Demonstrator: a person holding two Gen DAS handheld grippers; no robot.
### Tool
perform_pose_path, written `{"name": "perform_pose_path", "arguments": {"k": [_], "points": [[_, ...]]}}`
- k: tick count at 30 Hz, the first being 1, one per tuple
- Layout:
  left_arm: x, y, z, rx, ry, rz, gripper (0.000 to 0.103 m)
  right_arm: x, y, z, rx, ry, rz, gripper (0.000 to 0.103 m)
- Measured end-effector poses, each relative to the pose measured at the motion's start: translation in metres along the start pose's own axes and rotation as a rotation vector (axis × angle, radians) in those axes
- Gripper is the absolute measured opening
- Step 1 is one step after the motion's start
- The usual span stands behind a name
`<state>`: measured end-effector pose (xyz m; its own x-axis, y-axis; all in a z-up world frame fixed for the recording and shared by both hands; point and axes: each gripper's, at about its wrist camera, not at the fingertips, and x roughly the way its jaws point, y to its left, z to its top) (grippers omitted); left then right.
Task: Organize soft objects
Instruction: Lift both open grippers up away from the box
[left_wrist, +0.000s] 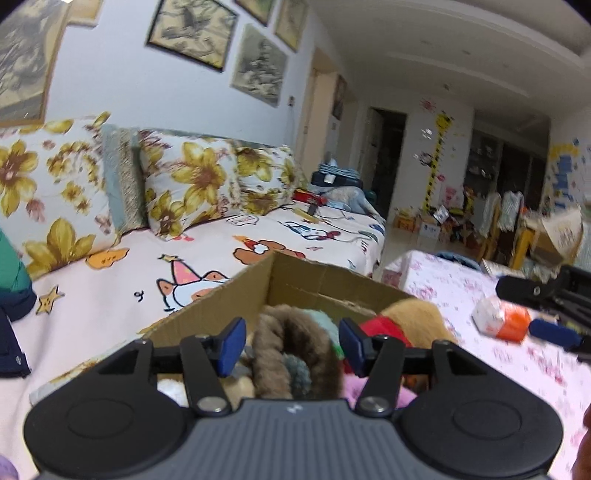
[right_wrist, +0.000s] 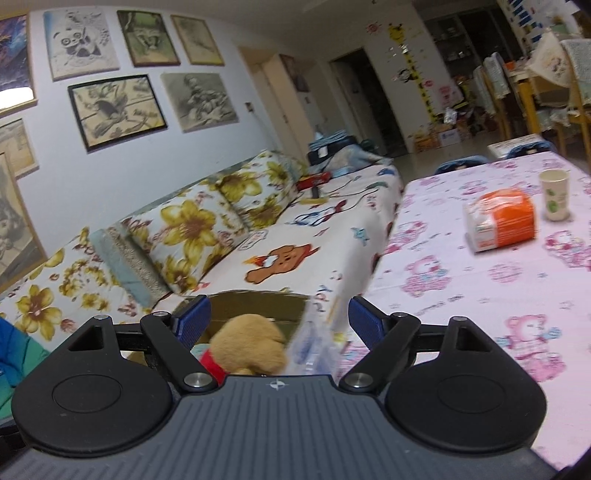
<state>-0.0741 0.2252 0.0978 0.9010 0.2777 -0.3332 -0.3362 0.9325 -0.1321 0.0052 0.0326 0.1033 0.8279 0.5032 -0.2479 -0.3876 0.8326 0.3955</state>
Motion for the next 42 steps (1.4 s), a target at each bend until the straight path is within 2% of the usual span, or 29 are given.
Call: {"name": "perform_pose_path", "arguments": {"k": [4, 10, 12, 16, 24, 30, 34, 42], "points": [[-0.007, -0.014, -0.01, 0.071, 0.01, -0.02, 0.058, -0.017, -0.008, -0.004, -0.012, -0.019, -0.04, 0.103], [-0.003, -0.033, -0.026, 0.143, -0.024, 0.02, 0.073, -0.028, -0.017, -0.01, -0.021, -0.029, -0.086, 0.103], [-0.002, -0.042, -0.027, 0.167, -0.033, 0.025, 0.073, -0.026, -0.018, -0.008, -0.018, -0.034, -0.094, 0.103], [-0.001, -0.054, -0.028, 0.144, -0.054, 0.024, 0.074, -0.027, -0.017, -0.006, -0.029, -0.06, -0.106, 0.103], [0.0, -0.084, -0.035, 0.12, -0.11, -0.026, 0.086, -0.03, -0.022, -0.009, -0.068, -0.091, -0.144, 0.103], [-0.007, -0.073, -0.032, 0.086, -0.128, -0.032, 0.101, -0.034, -0.023, -0.014, -0.051, -0.075, -0.161, 0.103], [-0.021, -0.062, -0.026, 0.087, -0.162, 0.017, 0.102, -0.039, -0.021, -0.018, -0.046, -0.059, -0.159, 0.103], [-0.052, -0.042, -0.016, 0.065, -0.105, 0.09, 0.102, -0.051, -0.017, -0.019, -0.038, -0.035, -0.149, 0.103]]}}
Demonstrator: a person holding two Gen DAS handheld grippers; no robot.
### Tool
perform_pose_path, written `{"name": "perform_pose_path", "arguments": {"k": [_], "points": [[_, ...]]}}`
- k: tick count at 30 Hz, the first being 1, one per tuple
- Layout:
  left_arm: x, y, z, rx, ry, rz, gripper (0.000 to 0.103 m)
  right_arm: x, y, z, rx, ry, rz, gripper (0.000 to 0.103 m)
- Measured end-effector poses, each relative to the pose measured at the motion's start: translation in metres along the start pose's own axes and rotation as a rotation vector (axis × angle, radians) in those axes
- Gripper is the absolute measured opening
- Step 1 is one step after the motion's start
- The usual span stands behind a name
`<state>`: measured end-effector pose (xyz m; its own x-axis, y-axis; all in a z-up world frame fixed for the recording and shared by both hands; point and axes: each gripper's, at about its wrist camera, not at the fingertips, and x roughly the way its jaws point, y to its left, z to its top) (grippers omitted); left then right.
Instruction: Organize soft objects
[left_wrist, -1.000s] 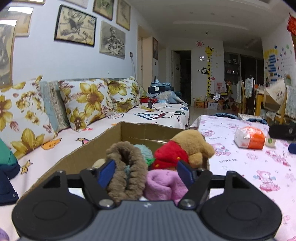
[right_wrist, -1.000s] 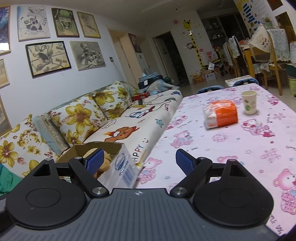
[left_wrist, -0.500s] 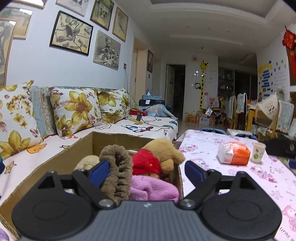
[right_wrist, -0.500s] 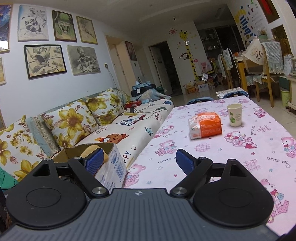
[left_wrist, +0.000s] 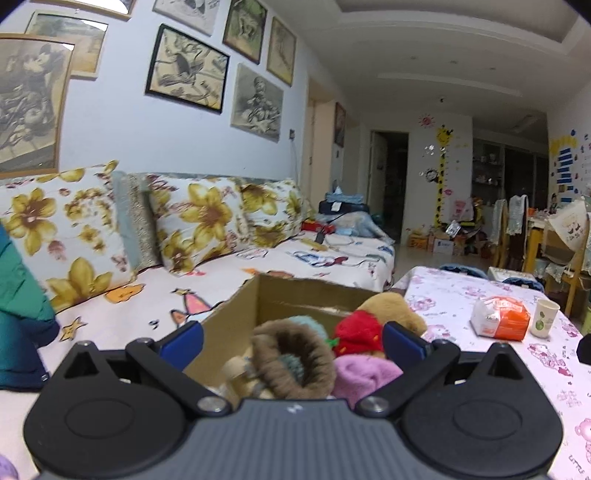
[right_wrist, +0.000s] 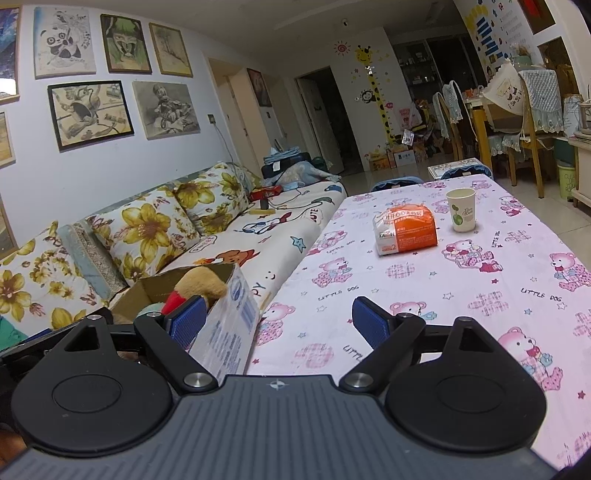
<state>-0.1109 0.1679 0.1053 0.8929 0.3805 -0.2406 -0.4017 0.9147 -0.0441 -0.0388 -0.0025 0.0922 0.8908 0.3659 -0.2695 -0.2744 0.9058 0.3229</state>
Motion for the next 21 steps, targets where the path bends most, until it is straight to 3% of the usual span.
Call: {"name": "perform_pose_path", "arguments": {"k": [9, 21], "points": [[-0.044, 0.0, -0.002, 0.091, 0.052, 0.009, 0.102, -0.028, 0.017, -0.002, -0.048, 0.037, -0.004, 0.103], [-0.098, 0.011, 0.011, 0.065, 0.038, -0.03, 0.102, -0.065, 0.036, -0.001, -0.093, 0.04, -0.001, 0.103]]}}
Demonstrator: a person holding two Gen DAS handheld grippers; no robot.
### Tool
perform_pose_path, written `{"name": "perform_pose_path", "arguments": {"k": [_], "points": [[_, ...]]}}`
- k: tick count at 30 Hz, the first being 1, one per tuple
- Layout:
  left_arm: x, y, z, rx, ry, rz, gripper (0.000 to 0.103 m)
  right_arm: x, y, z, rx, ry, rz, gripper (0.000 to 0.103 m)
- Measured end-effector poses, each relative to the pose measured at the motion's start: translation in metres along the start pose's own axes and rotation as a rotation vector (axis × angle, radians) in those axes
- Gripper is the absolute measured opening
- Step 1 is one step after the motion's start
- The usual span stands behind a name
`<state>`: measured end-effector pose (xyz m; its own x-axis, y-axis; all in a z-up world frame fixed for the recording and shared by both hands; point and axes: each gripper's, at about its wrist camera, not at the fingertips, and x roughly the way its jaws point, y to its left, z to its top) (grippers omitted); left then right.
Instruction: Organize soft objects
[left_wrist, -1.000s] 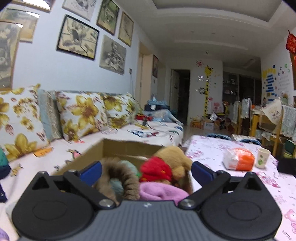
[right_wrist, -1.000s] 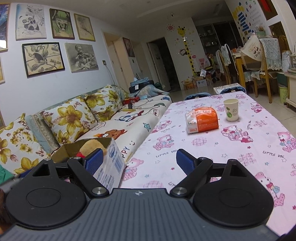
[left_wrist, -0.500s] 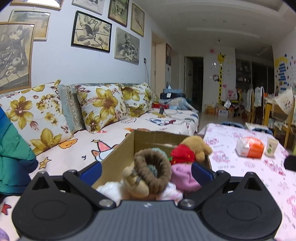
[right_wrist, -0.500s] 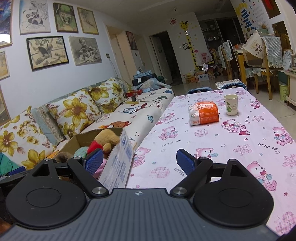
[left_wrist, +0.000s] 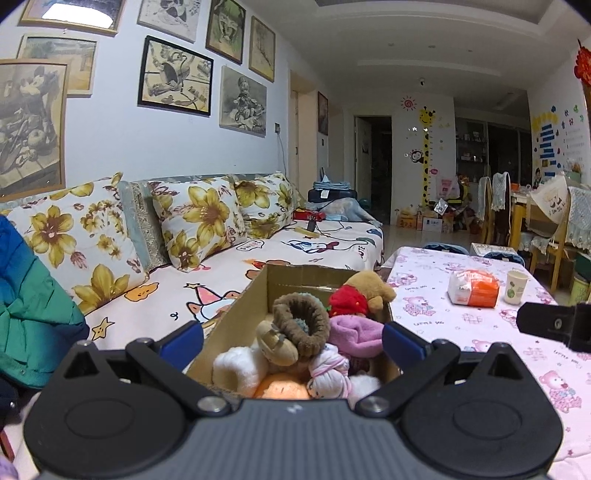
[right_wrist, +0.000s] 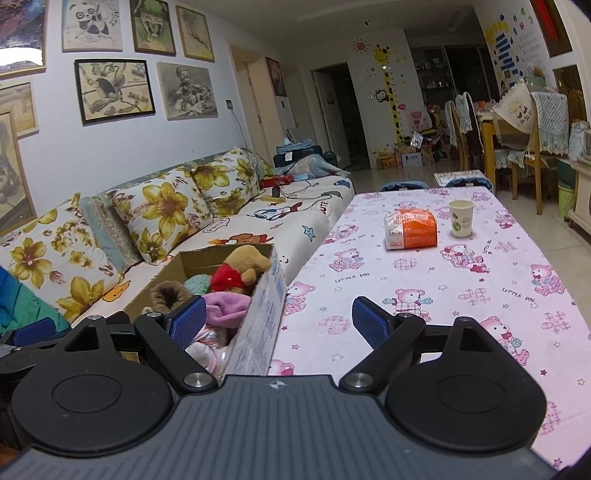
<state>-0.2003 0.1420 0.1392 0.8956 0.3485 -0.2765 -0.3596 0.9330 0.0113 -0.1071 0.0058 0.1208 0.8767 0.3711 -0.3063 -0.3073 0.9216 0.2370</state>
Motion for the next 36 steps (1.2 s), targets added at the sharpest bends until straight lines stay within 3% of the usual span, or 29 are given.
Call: {"name": "perform_pose_path", "arguments": {"k": [15, 36], "points": [[-0.034, 0.015, 0.001, -0.024, -0.025, -0.005, 0.102, -0.026, 0.017, -0.004, -0.064, -0.002, 0.028, 0.103], [-0.031, 0.017, -0.009, -0.018, -0.019, 0.022, 0.102, -0.025, 0.013, -0.011, -0.081, 0.024, 0.048, 0.103]]}}
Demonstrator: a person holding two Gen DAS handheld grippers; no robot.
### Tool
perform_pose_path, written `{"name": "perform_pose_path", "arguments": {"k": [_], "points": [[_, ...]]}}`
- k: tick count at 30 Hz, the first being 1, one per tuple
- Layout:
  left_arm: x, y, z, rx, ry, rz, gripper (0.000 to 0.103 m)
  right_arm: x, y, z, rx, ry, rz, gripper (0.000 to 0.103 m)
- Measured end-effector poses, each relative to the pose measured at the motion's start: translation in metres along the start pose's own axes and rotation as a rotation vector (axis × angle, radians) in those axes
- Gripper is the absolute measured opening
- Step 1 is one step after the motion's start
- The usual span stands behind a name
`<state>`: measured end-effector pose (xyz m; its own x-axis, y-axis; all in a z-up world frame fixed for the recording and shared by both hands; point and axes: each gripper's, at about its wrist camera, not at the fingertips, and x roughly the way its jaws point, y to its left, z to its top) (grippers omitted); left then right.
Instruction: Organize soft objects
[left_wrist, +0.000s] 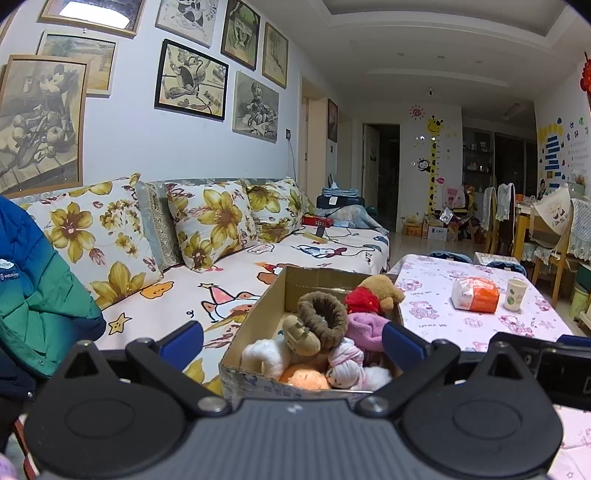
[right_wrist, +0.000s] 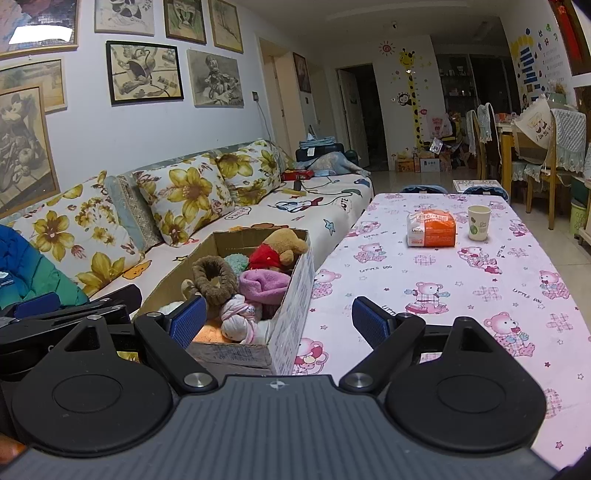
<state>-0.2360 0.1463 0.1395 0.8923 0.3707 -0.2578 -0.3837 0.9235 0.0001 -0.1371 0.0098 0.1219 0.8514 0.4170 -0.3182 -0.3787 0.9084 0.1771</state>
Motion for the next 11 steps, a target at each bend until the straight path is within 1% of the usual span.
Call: {"name": "perform_pose_path", "arguments": {"k": [6, 11], "points": [[0.008, -0.005, -0.007, 0.018, 0.011, -0.004, 0.102, 0.003, -0.004, -0.002, 0.016, 0.008, 0.001, 0.103], [0.014, -0.028, -0.011, 0.057, 0.032, -0.04, 0.102, 0.007, -0.022, 0.0, 0.05, 0.001, -0.035, 0.103]]}}
